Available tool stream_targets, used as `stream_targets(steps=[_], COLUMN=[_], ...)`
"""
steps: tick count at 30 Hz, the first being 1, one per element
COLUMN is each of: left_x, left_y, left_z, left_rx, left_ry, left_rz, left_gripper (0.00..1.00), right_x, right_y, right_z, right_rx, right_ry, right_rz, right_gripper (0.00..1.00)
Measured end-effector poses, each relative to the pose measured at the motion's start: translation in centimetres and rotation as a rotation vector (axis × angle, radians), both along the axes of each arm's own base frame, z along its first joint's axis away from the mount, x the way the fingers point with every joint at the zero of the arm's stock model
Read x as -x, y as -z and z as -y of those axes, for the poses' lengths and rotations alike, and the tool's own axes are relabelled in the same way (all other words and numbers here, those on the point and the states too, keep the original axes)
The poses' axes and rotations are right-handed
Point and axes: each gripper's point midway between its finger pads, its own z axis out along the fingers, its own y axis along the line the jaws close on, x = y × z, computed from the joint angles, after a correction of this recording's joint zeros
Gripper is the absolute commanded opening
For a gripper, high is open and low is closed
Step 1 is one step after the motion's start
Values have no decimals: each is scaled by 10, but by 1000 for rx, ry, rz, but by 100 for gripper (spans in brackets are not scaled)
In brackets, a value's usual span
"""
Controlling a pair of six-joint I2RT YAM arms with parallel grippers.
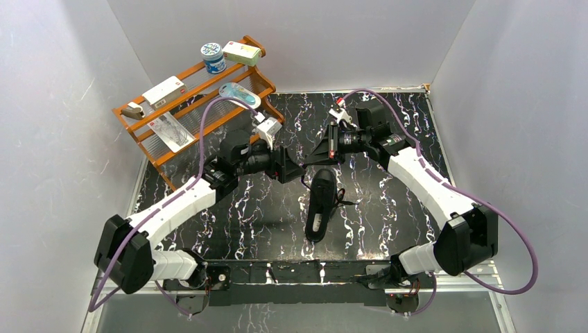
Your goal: Tie the shoes
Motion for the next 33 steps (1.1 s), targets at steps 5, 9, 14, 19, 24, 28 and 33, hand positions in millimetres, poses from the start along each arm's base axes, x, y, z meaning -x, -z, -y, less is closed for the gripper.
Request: stream_targets(steps=[5, 9, 14, 19, 24, 28, 33], left_x=[-2, 3, 12, 10, 6, 6, 5], left_y=[2, -5, -12, 2, 14, 13, 24], left_z=[12, 30, 38, 31, 13, -1, -7], left_rx=[6, 30, 67, 11, -64, -78, -112], left_ry=[46, 120, 167, 122, 2, -73, -119], left_rz=[42, 73, 69, 19, -40, -50, -100], left_gripper=[56, 39, 3, 0, 0, 0, 0], right_x=[2, 3, 1, -7, -45, -62, -43], right_y=[-2, -2, -1, 16, 55, 130, 198], right_z=[0, -1, 0, 12, 72, 147, 147], right_rx=[-8, -11, -5, 105, 332, 519, 744], right_ry=[-4, -7, 1, 74, 263, 380, 167], right_rz=[-13, -16, -14, -39, -107, -269, -268], right_gripper=[0, 1, 21, 72, 80, 76, 66])
